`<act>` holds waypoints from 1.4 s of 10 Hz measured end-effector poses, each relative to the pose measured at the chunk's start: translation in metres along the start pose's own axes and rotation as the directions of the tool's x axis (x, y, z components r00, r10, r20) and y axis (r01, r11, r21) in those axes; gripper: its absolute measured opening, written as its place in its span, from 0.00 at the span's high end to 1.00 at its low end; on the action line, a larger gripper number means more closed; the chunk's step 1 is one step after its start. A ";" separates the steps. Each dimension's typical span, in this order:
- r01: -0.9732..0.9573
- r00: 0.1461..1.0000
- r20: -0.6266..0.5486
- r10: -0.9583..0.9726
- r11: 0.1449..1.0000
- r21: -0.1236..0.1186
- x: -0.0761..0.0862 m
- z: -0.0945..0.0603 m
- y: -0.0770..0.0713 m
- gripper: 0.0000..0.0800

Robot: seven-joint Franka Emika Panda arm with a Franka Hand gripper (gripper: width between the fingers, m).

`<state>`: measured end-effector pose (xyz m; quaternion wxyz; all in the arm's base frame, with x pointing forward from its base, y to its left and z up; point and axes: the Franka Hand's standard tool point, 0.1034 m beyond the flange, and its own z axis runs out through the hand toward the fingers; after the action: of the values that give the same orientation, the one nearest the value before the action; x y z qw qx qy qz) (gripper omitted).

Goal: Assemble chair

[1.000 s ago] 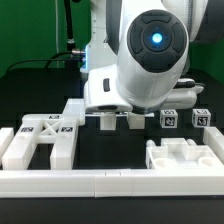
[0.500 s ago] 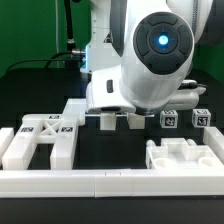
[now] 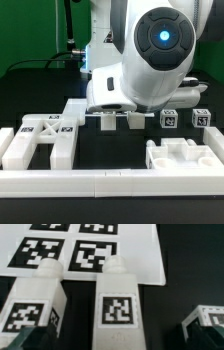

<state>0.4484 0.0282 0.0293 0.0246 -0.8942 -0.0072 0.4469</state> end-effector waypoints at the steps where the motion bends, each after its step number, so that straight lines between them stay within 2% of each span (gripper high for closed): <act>1: 0.000 1.000 0.001 0.000 1.000 0.000 0.000 0.000 0.000 0.19; 5: -0.028 1.000 0.008 0.028 1.000 -0.003 0.005 0.000 0.000 0.19; 10: -0.019 1.000 0.012 0.020 1.000 -0.015 0.006 0.004 -0.007 0.19; 14: 0.004 1.000 0.002 -0.004 1.000 -0.010 0.004 -0.004 -0.003 0.19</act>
Offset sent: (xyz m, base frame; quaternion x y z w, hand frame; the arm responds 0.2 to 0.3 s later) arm 0.0157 -0.0071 -0.0012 -0.0207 -0.0359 0.0683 0.9968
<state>0.4535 0.0316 0.0286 0.0212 -0.8938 -0.0112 0.4479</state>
